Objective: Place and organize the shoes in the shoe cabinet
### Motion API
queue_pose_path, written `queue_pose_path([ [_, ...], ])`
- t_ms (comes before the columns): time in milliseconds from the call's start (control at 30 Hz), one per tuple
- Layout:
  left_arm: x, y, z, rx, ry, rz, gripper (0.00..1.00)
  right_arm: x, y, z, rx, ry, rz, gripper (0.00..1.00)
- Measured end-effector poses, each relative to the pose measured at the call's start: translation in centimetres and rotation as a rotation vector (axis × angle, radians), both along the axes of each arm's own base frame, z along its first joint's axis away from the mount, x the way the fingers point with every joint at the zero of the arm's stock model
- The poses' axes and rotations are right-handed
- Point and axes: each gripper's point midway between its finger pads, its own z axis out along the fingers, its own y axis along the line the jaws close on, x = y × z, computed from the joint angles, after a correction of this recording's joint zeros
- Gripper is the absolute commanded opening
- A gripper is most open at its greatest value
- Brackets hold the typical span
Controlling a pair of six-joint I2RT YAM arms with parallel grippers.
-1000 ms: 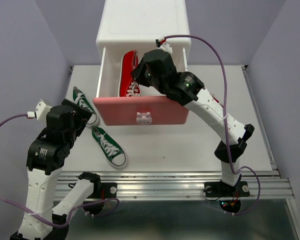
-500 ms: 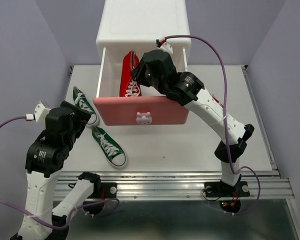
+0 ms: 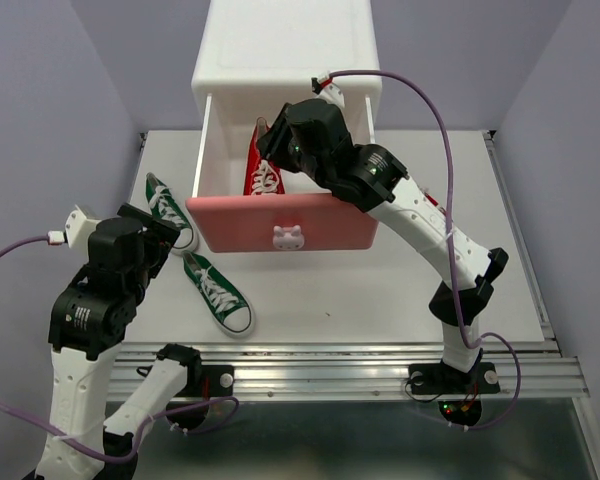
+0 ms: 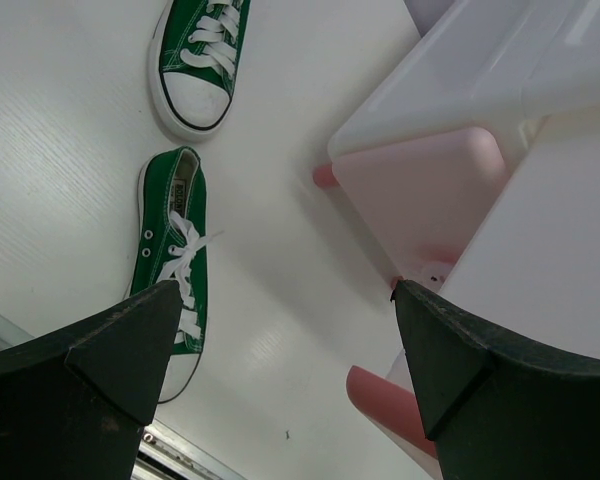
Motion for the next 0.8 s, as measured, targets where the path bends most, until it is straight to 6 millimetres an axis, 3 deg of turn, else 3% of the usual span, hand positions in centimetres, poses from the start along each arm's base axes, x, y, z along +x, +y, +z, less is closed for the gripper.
queue_pose_path([
  [67, 0.0, 0.0, 0.0, -0.001, -0.002, 0.001, 0.99, 0.1, 0.0, 0.1, 0.004, -0.004, -0.002, 0.47],
  [200, 0.0, 0.0, 0.0, -0.005, -0.002, 0.005, 0.99, 0.4, 0.2, 1.2, 0.009, -0.054, 0.003, 0.71],
  [267, 0.0, 0.0, 0.0, -0.008, -0.003, 0.007, 0.99, 0.7, 0.3, 1.8, 0.014, -0.088, 0.004, 0.76],
  [367, 0.0, 0.0, 0.0, -0.011, -0.004, 0.009, 0.99, 0.9, 0.7, 3.5, 0.031, -0.167, 0.029, 0.97],
  [400, 0.0, 0.0, 0.0, -0.012, -0.004, 0.010, 0.99, 0.8, 0.9, 4.3, 0.041, -0.201, 0.047, 1.00],
  [633, 0.1, 0.0, 0.0, -0.014, -0.004, 0.010, 0.99, -1.0, 0.5, 11.5, 0.108, -0.446, 0.137, 1.00],
  [800, 0.3, -0.1, 0.0, -0.014, -0.003, 0.009, 0.99, -1.9, -2.2, 17.2, 0.088, -0.638, 0.094, 1.00],
])
